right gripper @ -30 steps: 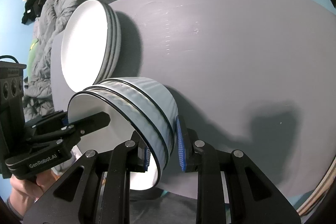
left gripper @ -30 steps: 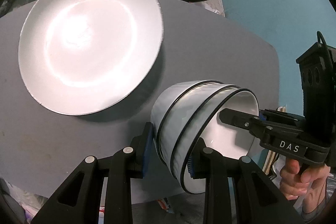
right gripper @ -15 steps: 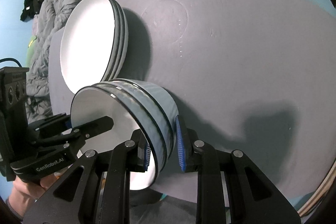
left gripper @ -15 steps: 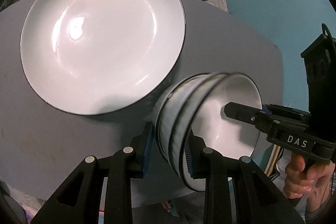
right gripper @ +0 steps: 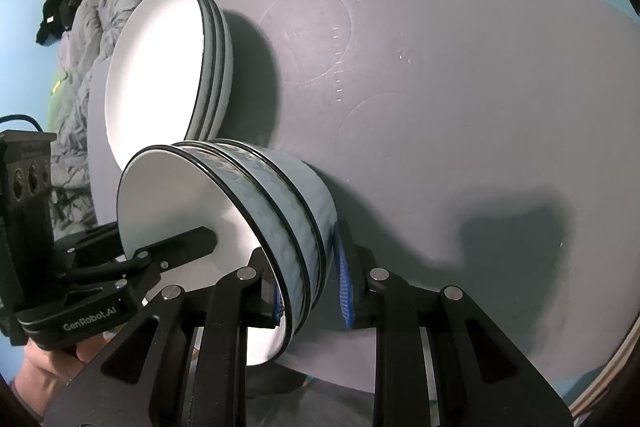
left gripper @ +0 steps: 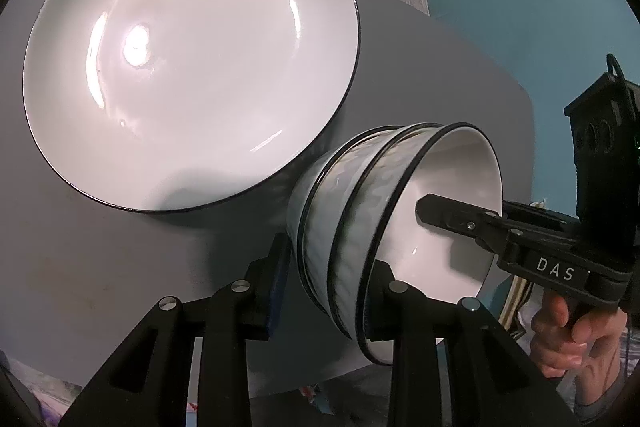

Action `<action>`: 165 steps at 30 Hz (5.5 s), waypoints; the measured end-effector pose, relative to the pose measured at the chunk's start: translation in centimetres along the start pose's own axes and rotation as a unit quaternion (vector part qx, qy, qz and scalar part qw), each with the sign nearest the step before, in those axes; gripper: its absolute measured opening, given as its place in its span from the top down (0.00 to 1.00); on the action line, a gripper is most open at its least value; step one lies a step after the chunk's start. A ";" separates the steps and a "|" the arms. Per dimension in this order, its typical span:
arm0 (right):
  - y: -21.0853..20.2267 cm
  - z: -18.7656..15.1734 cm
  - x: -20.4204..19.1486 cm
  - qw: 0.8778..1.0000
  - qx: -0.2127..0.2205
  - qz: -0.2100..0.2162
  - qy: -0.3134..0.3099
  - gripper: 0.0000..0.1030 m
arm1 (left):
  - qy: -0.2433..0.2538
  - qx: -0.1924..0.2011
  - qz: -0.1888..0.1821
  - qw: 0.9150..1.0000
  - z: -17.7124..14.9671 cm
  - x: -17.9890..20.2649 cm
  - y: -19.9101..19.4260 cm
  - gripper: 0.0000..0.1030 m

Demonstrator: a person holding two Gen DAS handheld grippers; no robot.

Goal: Organize plates and bowls

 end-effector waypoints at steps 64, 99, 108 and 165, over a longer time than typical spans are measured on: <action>0.2 10.3 -10.7 0.997 0.004 -0.006 -0.071 0.80 | -0.044 0.054 0.049 0.996 9.9 -9.2 -8.1 0.72; -9.1 9.0 -12.2 0.977 0.161 -0.095 -0.105 0.38 | 0.005 0.199 0.135 0.971 6.7 -5.7 -17.7 0.25; -14.1 6.9 -13.8 0.967 0.203 -0.103 -0.115 0.38 | 0.040 0.270 0.168 0.947 4.7 -2.6 -23.7 0.22; -25.4 2.0 -16.0 0.942 0.292 -0.121 -0.109 0.37 | 0.041 0.356 0.142 0.923 0.9 2.9 -33.4 0.15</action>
Point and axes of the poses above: each gripper's, at about its wrist camera, not at the fingertips, and y roughly the way its jaws point, x to its right, z to its top, the point moved 7 cm from there along y, roughly the way its jaws point, and after that the axes turned 2 degrees about -z, right-handed, at the moved point
